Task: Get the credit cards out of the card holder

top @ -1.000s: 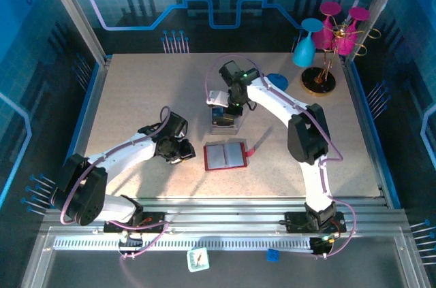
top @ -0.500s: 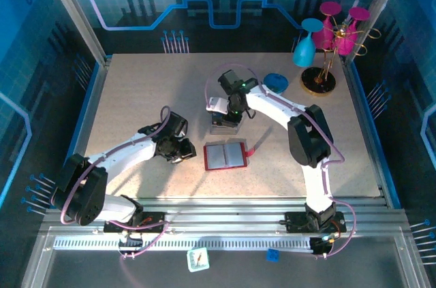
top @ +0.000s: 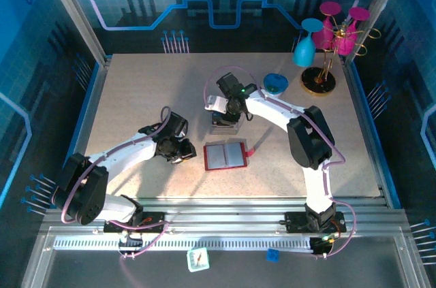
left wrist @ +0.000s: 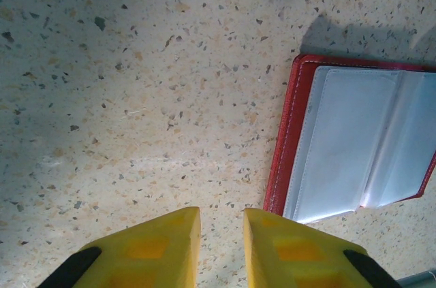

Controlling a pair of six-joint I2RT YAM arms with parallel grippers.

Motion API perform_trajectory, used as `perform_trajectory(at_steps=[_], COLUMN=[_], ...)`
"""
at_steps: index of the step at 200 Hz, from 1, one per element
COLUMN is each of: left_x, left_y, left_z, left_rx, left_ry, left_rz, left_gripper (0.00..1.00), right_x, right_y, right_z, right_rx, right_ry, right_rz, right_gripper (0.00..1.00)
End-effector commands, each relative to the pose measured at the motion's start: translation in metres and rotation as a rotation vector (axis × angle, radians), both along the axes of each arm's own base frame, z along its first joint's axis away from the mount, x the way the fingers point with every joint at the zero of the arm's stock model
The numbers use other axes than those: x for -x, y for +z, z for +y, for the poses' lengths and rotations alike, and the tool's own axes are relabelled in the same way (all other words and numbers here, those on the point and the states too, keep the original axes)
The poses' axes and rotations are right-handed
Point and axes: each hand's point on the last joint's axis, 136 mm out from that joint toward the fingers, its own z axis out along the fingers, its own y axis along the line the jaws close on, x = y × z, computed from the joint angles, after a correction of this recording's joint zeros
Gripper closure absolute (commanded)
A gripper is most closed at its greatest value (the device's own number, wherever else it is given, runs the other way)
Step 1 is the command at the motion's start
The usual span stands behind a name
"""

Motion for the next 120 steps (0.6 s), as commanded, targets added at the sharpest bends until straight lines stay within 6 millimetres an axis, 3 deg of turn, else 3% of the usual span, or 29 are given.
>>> perform_trajectory(at_steps=[1,120], left_x=[0.001,0.003], left_y=[0.003,0.002], left_z=[-0.001,0.0], left_rx=[0.019,0.018], left_ry=[0.011,0.01], left_rz=[0.011,0.015], left_gripper=[0.76,0.75], right_x=[-0.006,-0.003], right_y=[0.024,-0.018], right_z=[0.007,0.01], right_rx=[-0.036,0.019], right_ry=[-0.005,0.025], right_rz=[-0.085,-0.034], right_gripper=[0.55,0.55])
